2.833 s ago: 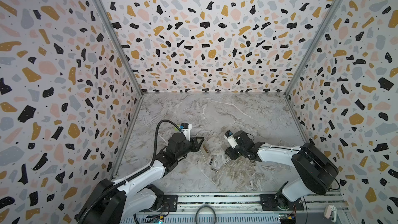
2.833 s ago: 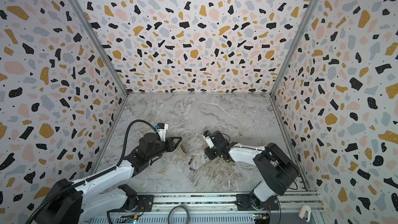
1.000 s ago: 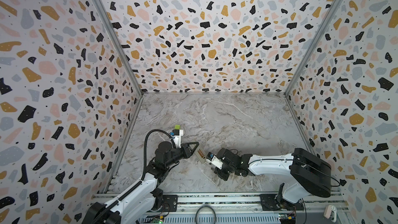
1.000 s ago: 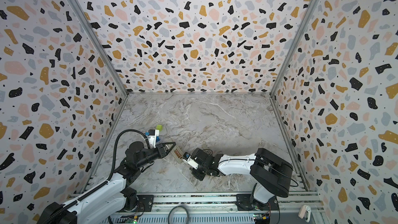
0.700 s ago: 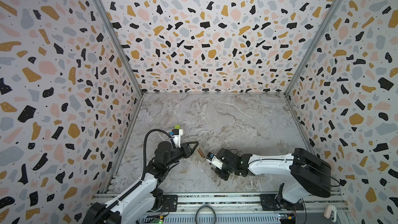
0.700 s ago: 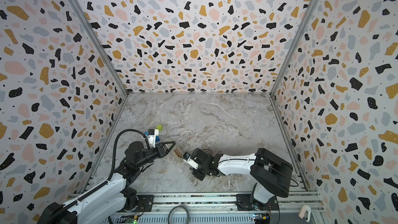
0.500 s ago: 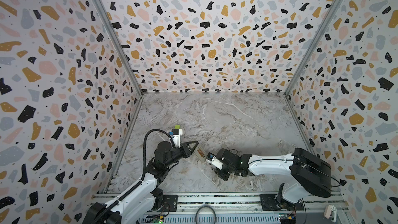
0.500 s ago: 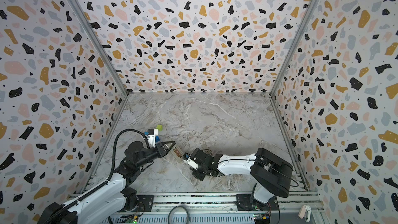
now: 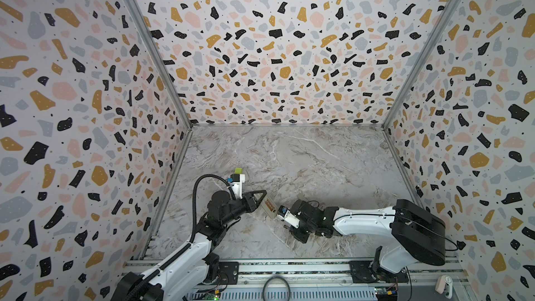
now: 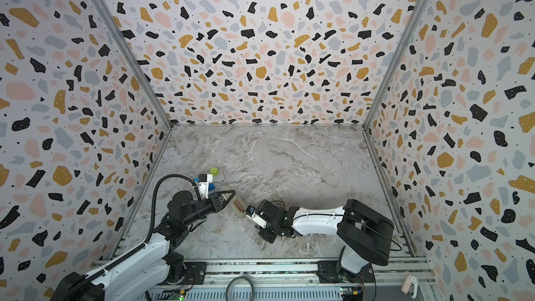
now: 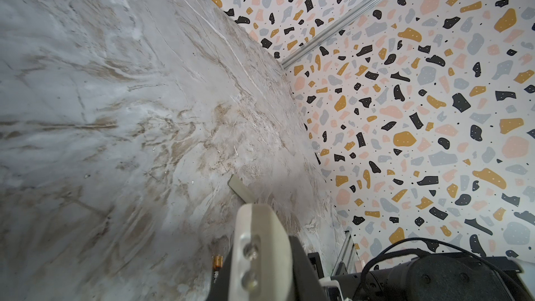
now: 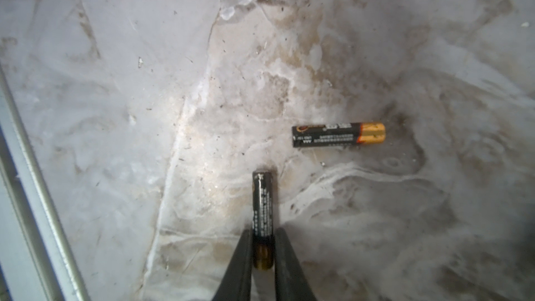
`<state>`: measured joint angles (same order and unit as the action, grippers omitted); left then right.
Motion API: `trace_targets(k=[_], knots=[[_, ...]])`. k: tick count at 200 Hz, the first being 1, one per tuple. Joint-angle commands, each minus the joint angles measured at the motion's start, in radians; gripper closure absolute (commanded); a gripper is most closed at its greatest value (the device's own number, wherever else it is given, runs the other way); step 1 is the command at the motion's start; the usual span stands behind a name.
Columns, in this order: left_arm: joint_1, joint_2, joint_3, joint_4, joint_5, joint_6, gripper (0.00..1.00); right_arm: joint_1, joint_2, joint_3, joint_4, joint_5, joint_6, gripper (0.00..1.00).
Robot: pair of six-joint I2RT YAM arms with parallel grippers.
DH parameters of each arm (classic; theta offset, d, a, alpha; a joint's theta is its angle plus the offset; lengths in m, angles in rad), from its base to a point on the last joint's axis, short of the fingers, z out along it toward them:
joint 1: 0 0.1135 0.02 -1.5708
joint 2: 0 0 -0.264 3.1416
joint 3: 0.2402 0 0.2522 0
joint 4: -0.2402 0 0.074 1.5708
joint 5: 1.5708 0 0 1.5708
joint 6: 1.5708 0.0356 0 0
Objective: Load the batteries into the remote control
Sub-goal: 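Lower the right gripper onto a black AA battery and grasp it, then carry the battery over the remote's open compartment with the right gripper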
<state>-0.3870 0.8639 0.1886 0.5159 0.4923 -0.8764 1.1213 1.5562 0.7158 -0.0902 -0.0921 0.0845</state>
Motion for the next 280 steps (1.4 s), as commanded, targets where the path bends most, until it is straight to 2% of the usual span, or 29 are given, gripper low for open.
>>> trace_targets(k=[1, 41, 72, 117, 144, 184, 220, 280], knots=[[0.007, -0.013, -0.008, 0.069, 0.007, -0.001, 1.00, 0.005, -0.024, 0.015, -0.062, 0.011, 0.003, 0.84], [0.008, -0.015, -0.011, 0.077, 0.005, -0.001, 1.00, 0.005, -0.030, 0.014, -0.058, 0.006, -0.001, 0.92], [0.007, -0.017, -0.021, 0.092, 0.009, -0.034, 1.00, -0.002, -0.112, -0.013, -0.027, -0.009, 0.011, 0.99], [0.007, -0.024, -0.043, 0.175, 0.026, -0.078, 1.00, -0.017, -0.312, 0.001, -0.043, -0.032, 0.023, 1.00], [0.006, -0.025, -0.058, 0.245, 0.033, -0.119, 1.00, -0.016, -0.359, 0.056, -0.089, -0.019, 0.023, 1.00], [0.006, -0.007, -0.104, 0.396, 0.042, -0.201, 1.00, -0.015, -0.295, 0.206, -0.172, 0.020, -0.001, 1.00], [0.006, -0.016, -0.105, 0.405, 0.045, -0.208, 1.00, -0.009, -0.235, 0.314, -0.207, 0.023, -0.027, 1.00], [0.006, -0.003, -0.100, 0.404, 0.043, -0.202, 1.00, 0.010, -0.132, 0.402, -0.274, 0.075, -0.041, 1.00]])
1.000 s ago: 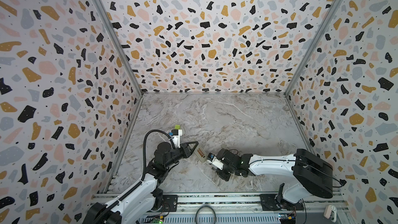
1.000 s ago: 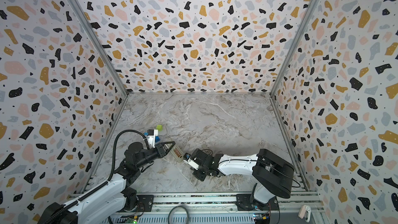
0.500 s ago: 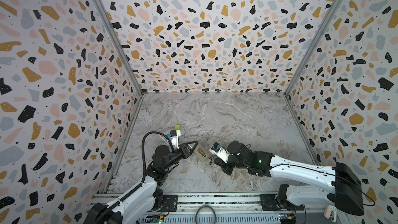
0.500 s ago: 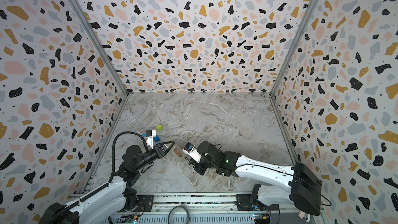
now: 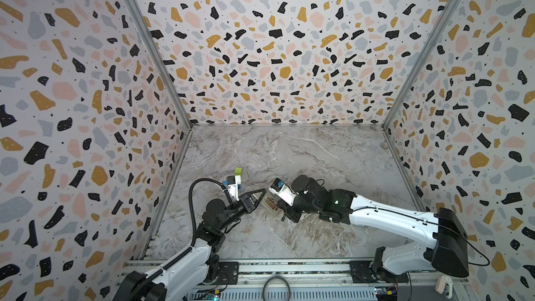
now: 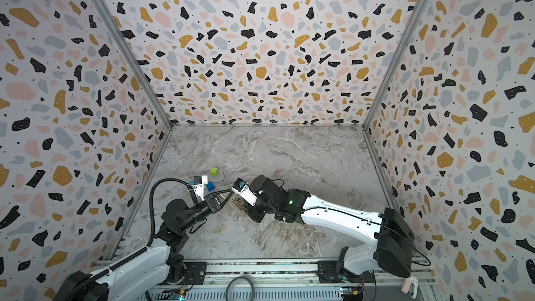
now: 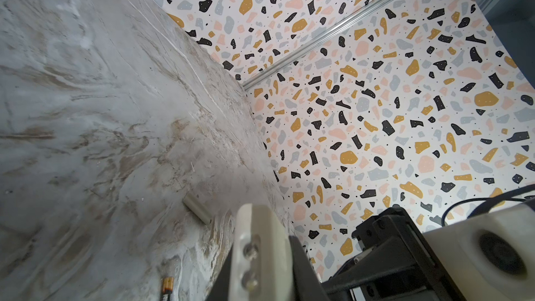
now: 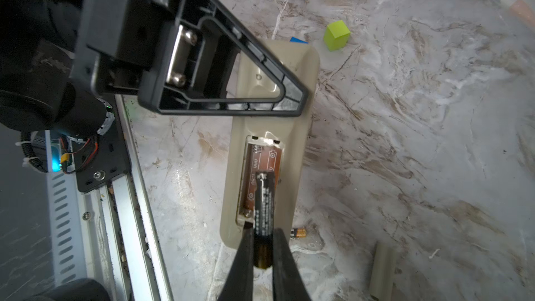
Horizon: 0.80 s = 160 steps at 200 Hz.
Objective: Load the batteries into the remote control
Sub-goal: 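Carry the battery over the remote's open compartment with the right gripper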
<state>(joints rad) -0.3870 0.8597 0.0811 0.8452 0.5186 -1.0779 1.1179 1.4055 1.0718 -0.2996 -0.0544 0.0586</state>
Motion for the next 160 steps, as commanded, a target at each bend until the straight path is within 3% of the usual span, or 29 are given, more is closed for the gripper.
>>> trace_targets(k=[1, 160], knots=[[0.006, 0.001, 0.008, 0.074, 0.017, 0.000, 1.00, 0.014, 0.020, 0.046, -0.064, 0.037, -0.014, 1.00], [0.005, 0.017, -0.002, 0.092, 0.028, -0.002, 1.00, 0.027, 0.134, 0.115, -0.076, 0.067, -0.022, 0.99]])
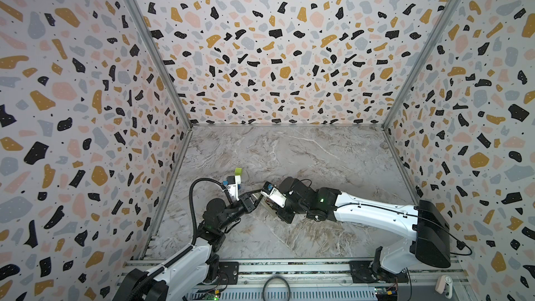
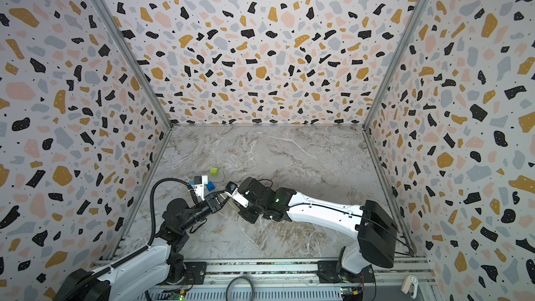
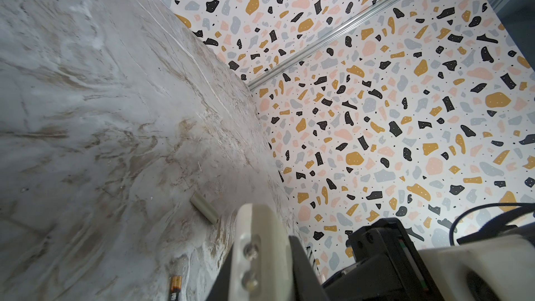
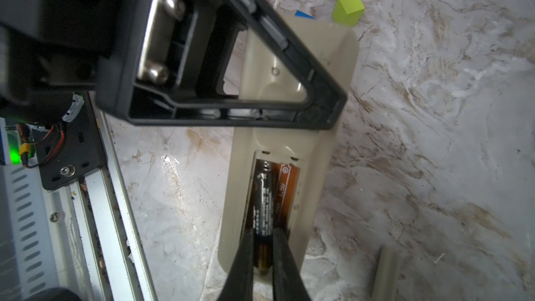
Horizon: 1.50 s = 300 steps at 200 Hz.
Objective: Load the batteries into the remote control
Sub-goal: 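Carry the battery over the remote's open compartment with the right gripper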
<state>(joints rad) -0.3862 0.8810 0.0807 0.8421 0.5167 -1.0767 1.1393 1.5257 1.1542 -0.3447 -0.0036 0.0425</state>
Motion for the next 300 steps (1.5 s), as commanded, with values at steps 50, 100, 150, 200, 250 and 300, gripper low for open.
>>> trace_targets(k=[50, 100, 150, 200, 250, 300], knots=[[0.004, 0.005, -0.009, 0.121, 0.038, -0.011, 1.00, 0.015, 0.032, 0.047, -0.037, 0.020, -0.005, 0.88], [0.003, 0.007, -0.012, 0.129, 0.038, -0.015, 1.00, 0.023, 0.031, 0.052, -0.037, 0.026, -0.004, 0.78], [0.004, 0.015, -0.012, 0.134, 0.032, -0.015, 1.00, 0.027, 0.019, 0.046, -0.033, 0.031, -0.004, 0.72], [0.003, 0.027, -0.010, 0.136, 0.040, -0.017, 1.00, 0.031, -0.009, 0.045, -0.021, 0.047, -0.008, 0.56], [0.004, 0.056, -0.001, 0.138, 0.067, -0.015, 1.00, 0.040, -0.064, 0.046, -0.022, 0.070, -0.021, 0.46], [0.003, 0.059, 0.031, 0.089, 0.116, 0.006, 1.00, 0.062, -0.232, -0.070, 0.002, 0.076, -0.125, 0.47]])
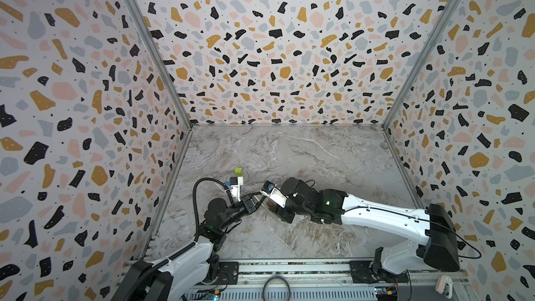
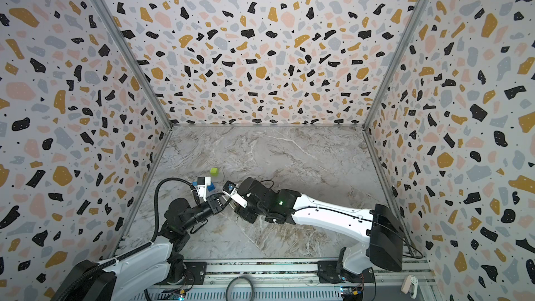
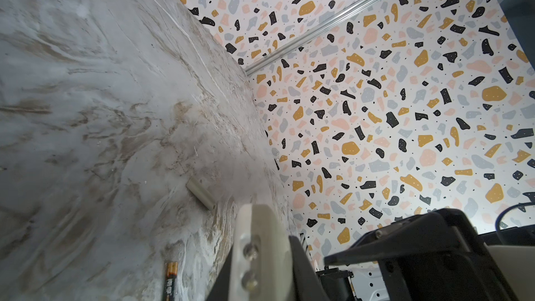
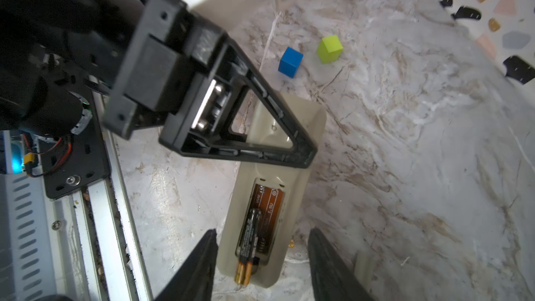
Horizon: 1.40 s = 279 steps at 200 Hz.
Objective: Load the batteries into the remote control
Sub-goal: 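Carry the battery over the remote's open compartment with the right gripper, then press the battery down into the compartment with the right gripper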
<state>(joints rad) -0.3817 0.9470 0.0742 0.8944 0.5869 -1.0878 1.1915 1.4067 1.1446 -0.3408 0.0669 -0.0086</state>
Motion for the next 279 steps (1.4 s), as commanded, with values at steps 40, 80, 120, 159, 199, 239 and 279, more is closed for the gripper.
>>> trace_targets(k=[40, 80, 120, 159, 199, 239, 279], knots=[[-0.014, 0.005, 0.027, 0.084, 0.059, -0.010, 1.00, 0.009, -0.271, -0.192, 0.031, -0.073, -0.183, 0.48], [-0.044, 0.011, 0.040, 0.081, 0.066, -0.009, 1.00, 0.007, -0.331, -0.276, 0.068, -0.136, -0.271, 0.49], [-0.074, 0.018, 0.050, 0.065, 0.076, -0.007, 1.00, 0.007, -0.333, -0.313, 0.112, -0.189, -0.352, 0.56], [-0.102, 0.021, 0.059, 0.054, 0.081, 0.002, 1.00, -0.001, -0.292, -0.309, 0.125, -0.222, -0.394, 0.67], [-0.110, 0.019, 0.061, 0.051, 0.085, 0.002, 1.00, -0.005, -0.253, -0.291, 0.120, -0.239, -0.416, 0.72], [-0.115, 0.015, 0.062, 0.049, 0.084, 0.005, 1.00, -0.021, -0.248, -0.293, 0.124, -0.240, -0.418, 0.72], [-0.118, 0.014, 0.062, 0.049, 0.085, 0.004, 1.00, -0.028, -0.230, -0.292, 0.136, -0.232, -0.417, 0.73]])
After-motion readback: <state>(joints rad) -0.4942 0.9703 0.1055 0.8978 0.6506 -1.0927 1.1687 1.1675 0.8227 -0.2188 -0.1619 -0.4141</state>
